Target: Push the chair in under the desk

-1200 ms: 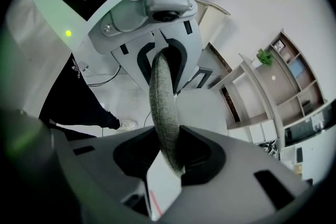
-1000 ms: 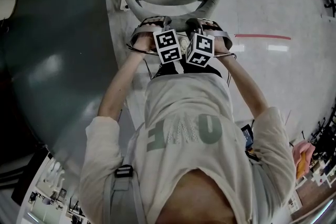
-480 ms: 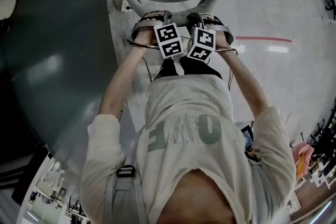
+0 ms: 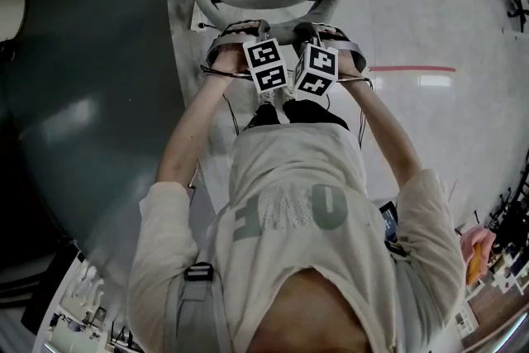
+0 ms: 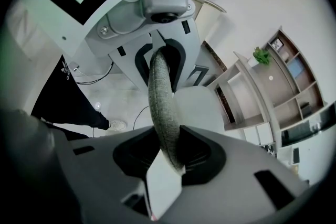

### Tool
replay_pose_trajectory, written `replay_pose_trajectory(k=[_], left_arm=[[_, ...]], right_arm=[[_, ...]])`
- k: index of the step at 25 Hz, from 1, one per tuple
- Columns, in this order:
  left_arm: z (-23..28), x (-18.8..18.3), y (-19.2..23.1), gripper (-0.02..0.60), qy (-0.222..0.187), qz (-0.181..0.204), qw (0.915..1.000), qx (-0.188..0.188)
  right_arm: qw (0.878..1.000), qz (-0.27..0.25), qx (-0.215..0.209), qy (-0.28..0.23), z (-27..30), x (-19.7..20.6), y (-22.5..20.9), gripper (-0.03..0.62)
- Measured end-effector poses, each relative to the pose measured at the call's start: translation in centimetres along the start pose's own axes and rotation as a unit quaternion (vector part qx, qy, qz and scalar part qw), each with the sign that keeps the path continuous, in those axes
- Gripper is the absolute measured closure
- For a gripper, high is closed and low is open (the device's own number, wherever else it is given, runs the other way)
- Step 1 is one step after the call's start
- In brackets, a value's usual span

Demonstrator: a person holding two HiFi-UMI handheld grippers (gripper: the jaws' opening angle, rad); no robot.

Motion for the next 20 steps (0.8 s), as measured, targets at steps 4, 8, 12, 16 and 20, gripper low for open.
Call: replay_pose_trajectory(k=[4,8,12,16,20], left_arm=[[0.0,0.3,2.1,0.436,0.0,0.002,1.0,0.004],[0.5,1.2,3.6,0.436,0.003,0.001,1.0,0.009],[2.0,0.4,4.7,0.436,0.012,-0.003,0.9998,0.017],[2.1,-0.6,6.1,0.436,0.021,-0.008,0.9996,0.019],[2.3,-0.5,8.3,0.436,0.026,-0.013,0.9994,0.021]], right_arm=[[1.0,0.005,0.006,-0.001,0.3,-0.8,-1.8,0.482],[1.0,0.011,0.005,-0.005,1.2,-1.7,-3.0,0.479],[1.0,0.014,0.002,-0.007,2.0,-0.9,-4.3,0.476],[1.0,0.002,-0.003,-0.021,2.0,0.0,-6.0,0.477],[0.999,-0.006,-0.018,-0.035,2.3,-0.4,-8.2,0.477]])
Point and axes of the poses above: the fingertips, and each gripper's own axes: z forward along the fingers, y to its left, x out of its underside, the point moved 9 cm from there along -z, backward along the fingers, and after that the axes turned 1 degree about z, right-handed, at the moved point
